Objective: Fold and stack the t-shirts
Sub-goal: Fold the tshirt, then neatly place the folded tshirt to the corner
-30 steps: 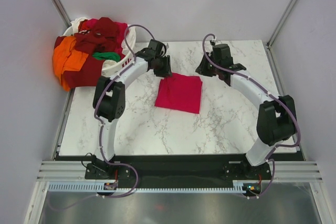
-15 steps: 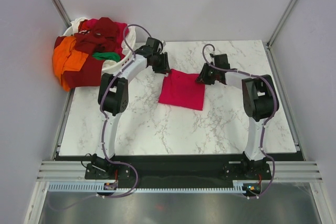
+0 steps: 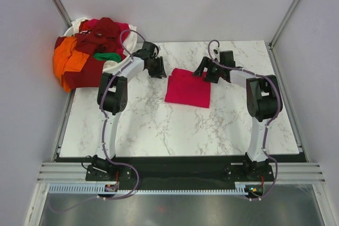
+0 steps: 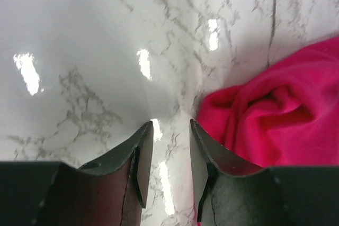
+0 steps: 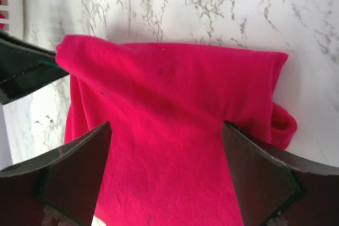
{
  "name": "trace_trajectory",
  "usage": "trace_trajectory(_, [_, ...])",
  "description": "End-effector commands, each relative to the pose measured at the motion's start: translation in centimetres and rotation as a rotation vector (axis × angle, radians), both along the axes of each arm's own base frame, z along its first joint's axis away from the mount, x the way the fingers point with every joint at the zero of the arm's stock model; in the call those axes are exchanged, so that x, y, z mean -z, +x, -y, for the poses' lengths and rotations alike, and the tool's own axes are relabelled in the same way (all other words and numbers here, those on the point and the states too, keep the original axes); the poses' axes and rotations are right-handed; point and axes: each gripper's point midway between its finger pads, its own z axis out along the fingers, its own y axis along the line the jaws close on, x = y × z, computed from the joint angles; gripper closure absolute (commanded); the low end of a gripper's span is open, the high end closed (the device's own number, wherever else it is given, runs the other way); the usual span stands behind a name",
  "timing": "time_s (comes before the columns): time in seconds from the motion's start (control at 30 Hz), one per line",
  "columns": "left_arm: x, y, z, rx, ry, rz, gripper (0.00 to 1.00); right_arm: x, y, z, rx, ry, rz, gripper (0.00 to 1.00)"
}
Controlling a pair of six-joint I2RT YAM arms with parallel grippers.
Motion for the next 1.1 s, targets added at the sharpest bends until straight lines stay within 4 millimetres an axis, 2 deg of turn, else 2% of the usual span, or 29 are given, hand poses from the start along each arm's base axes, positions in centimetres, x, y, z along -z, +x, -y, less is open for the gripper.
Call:
trace_trajectory(0.0, [-3.5, -1.4, -1.8, -0.031, 0.071, 0.035, 0.59, -4.1, 0.4, 1.9, 0.021, -0.097, 0.059, 0.06])
trace_trajectory(0.03, [-6.1, -1.7, -1.7, -0.038, 0.053, 0.071, 0.58, -6.8, 0.2, 1.9, 0.018, -0.100, 0.099, 0.04])
trace_trajectory(0.07, [-6.4, -2.5, -1.9, -0.041, 0.052, 0.064, 0.57, -7.9, 0.1, 2.2, 0.018, -0.113, 0.123, 0.03])
trace_trajectory(0.13, [-8.5, -3.6, -1.8, -0.039, 0.029, 0.083, 0.55, -10.8, -0.7, 3.0, 0.052, -0.136, 0.162, 0.02])
trace_trajectory(0.2, [-11.4, -5.5, -2.0, -0.032, 0.012, 0.120, 0.51, -11.6, -1.5, 3.9, 0.095, -0.166, 0.156, 0.02])
trace_trajectory(0.23, [-12.3, -6.3, -2.2, -0.025, 0.009, 0.132, 0.49, -11.5, -2.5, 4.5, 0.112, -0.183, 0.135, 0.02])
trace_trajectory(0.27, [-14.1, -7.9, -2.8, -0.021, 0.002, 0.157, 0.46, -11.1, -3.1, 4.8, 0.123, -0.194, 0.117, 0.02])
trace_trajectory(0.3, [-14.8, -8.8, -3.2, -0.020, 0.005, 0.168, 0.45, -10.5, -3.7, 5.2, 0.147, -0.200, 0.087, 0.02])
trace_trajectory(0.33, [-15.3, -9.8, -3.6, -0.011, 0.015, 0.175, 0.43, -9.0, -5.1, 5.7, 0.158, -0.216, 0.033, 0.02])
trace_trajectory(0.37, [-14.8, -11.5, -4.3, -0.008, 0.027, 0.156, 0.40, -8.0, -5.7, 6.2, 0.179, -0.230, 0.005, 0.02])
trace_trajectory(0.4, [-16.8, -12.8, -4.9, -0.008, 0.024, 0.198, 0.38, -6.9, -6.2, 6.6, 0.191, -0.232, -0.027, 0.06])
trace_trajectory(0.43, [-15.9, -14.6, -5.7, -0.002, 0.046, 0.169, 0.36, -5.0, -7.5, 6.8, 0.189, -0.237, -0.079, 0.07])
trace_trajectory(0.47, [-16.0, -15.8, -6.1, 0.000, 0.052, 0.166, 0.36, -4.1, -8.0, 7.0, 0.194, -0.236, -0.106, 0.10])
trace_trajectory(0.5, [-17.9, -17.2, -6.8, -0.004, 0.046, 0.215, 0.34, -3.4, -8.3, 7.1, 0.198, -0.222, -0.131, 0.15])
trace_trajectory(0.53, [-18.0, -18.2, -7.2, -0.003, 0.050, 0.219, 0.34, -2.1, -8.9, 7.0, 0.193, -0.208, -0.156, 0.17])
trace_trajectory(0.57, [-16.6, -20.0, -7.9, -0.004, 0.068, 0.180, 0.32, -1.6, -9.3, 6.3, 0.167, -0.171, -0.171, 0.18])
trace_trajectory(0.6, [-18.3, -21.3, -8.6, -0.013, 0.059, 0.234, 0.31, -1.3, -9.4, 6.0, 0.160, -0.150, -0.180, 0.22])
trace_trajectory(0.63, [-18.2, -22.3, -9.0, -0.015, 0.065, 0.238, 0.30, -0.3, -9.7, 5.6, 0.158, -0.126, -0.196, 0.23])
trace_trajectory(0.67, [-17.1, -23.6, -9.7, -0.018, 0.081, 0.216, 0.29, 0.1, -10.0, 5.0, 0.137, -0.096, -0.207, 0.23])
trace_trajectory(0.73, [-17.2, -25.6, -10.8, -0.031, 0.097, 0.243, 0.28, 1.7, -10.4, 4.8, 0.133, -0.079, -0.227, 0.23])
trace_trajectory(0.83, [-16.8, -27.6, -12.1, -0.053, 0.117, 0.251, 0.27, 3.3, -10.8, 4.0, 0.116, -0.036, -0.248, 0.24])
trace_trajectory(0.93, [-16.3, -28.7, -12.8, -0.069, 0.132, 0.253, 0.27, 5.0, -11.1, 3.4, 0.107, 0.003, -0.269, 0.25])
trace_trajectory(1.07, [-17.1, -29.0, -13.4, -0.101, 0.129, 0.297, 0.26, 6.7, -11.3, 1.9, 0.098, 0.072, -0.287, 0.35])
